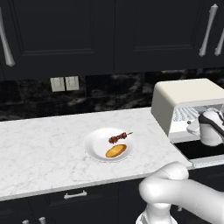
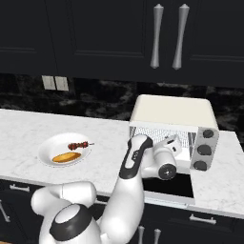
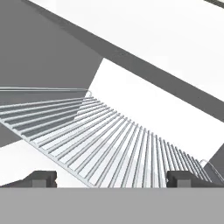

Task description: Pick up the kebab skewer and baguette bread, and place them inside the toaster oven. Close the toaster oven door and start by setting the timer.

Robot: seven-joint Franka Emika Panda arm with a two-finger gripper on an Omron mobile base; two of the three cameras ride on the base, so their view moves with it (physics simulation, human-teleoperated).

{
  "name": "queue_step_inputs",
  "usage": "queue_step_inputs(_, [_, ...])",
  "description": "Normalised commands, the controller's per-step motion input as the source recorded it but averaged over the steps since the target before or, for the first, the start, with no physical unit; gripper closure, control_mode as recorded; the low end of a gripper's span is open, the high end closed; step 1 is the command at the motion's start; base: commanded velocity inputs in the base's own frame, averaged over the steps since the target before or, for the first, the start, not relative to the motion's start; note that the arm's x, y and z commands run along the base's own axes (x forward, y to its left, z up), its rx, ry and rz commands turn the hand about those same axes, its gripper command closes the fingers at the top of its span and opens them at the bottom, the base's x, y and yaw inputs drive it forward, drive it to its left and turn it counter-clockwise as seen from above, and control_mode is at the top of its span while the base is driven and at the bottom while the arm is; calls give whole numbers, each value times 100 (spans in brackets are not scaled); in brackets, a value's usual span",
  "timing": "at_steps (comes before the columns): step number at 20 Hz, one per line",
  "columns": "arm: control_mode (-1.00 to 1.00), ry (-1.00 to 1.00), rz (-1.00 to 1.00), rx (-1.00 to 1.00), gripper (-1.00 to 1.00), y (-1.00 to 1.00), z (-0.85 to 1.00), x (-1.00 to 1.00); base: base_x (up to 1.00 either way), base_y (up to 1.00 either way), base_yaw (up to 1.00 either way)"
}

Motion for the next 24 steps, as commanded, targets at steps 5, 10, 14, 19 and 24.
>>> queue_step_inputs(5, [-100, 0, 0, -7, -100, -6, -14, 6, 0, 0, 0])
queue_step_inputs(10, [-100, 0, 0, -7, -100, -1, -7, 21, 0, 0, 0])
queue_step_inputs(14, [-100, 0, 0, -6, -100, 0, 0, 30, 0, 0, 0])
queue_step_inputs(19, [-100, 2, 0, -6, -100, 0, -7, 19, 0, 0, 0])
queue_step_inputs(24, [-100, 2, 0, -1, -100, -8, 0, 4, 0, 0, 0])
